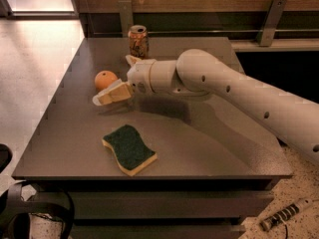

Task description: Pick orange

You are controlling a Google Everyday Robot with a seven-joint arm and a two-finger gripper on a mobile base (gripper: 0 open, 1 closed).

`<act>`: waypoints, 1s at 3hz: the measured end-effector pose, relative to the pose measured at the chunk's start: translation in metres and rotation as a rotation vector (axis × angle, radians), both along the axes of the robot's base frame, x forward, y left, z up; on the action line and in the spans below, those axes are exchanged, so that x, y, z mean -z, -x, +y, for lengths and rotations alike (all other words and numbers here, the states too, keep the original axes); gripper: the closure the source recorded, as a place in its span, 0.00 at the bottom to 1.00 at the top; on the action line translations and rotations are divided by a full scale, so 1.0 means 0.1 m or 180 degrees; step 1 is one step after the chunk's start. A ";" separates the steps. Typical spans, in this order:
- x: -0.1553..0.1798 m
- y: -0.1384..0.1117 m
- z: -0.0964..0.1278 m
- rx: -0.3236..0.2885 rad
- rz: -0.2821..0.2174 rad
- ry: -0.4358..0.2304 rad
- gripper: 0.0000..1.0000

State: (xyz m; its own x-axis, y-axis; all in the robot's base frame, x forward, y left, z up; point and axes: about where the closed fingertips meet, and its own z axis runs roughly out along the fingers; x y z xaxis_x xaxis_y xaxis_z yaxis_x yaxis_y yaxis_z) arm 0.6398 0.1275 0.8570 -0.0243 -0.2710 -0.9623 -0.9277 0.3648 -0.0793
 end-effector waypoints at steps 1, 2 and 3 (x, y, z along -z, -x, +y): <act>0.11 0.00 0.12 -0.0020 0.0087 -0.0137 0.00; 0.23 0.02 0.18 -0.0012 0.0162 -0.0238 0.16; 0.22 0.03 0.20 -0.0024 0.0162 -0.0239 0.39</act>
Offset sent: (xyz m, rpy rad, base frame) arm -0.0033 0.0202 -0.0386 0.1151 0.0802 -0.0092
